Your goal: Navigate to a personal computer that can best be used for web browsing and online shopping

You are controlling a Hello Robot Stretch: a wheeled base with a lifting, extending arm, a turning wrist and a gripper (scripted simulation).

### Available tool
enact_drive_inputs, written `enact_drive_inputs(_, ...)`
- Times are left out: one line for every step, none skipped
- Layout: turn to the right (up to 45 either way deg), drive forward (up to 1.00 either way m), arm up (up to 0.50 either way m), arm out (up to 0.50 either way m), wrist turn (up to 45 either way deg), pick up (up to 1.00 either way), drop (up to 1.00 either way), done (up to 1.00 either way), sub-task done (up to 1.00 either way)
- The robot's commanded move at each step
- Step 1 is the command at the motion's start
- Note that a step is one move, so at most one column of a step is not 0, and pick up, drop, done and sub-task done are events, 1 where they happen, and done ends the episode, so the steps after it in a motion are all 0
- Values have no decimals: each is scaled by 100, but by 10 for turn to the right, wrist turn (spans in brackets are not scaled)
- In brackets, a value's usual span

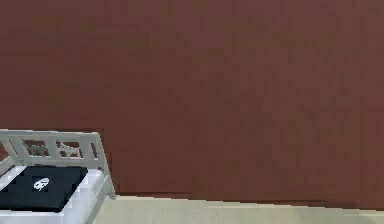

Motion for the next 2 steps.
enact_drive_inputs(0, 30, 0, 0, 0, 0, 0, 0, 0)
enact_drive_inputs(-450, 0, 0, 0, 0, 0, 0, 0, 0)
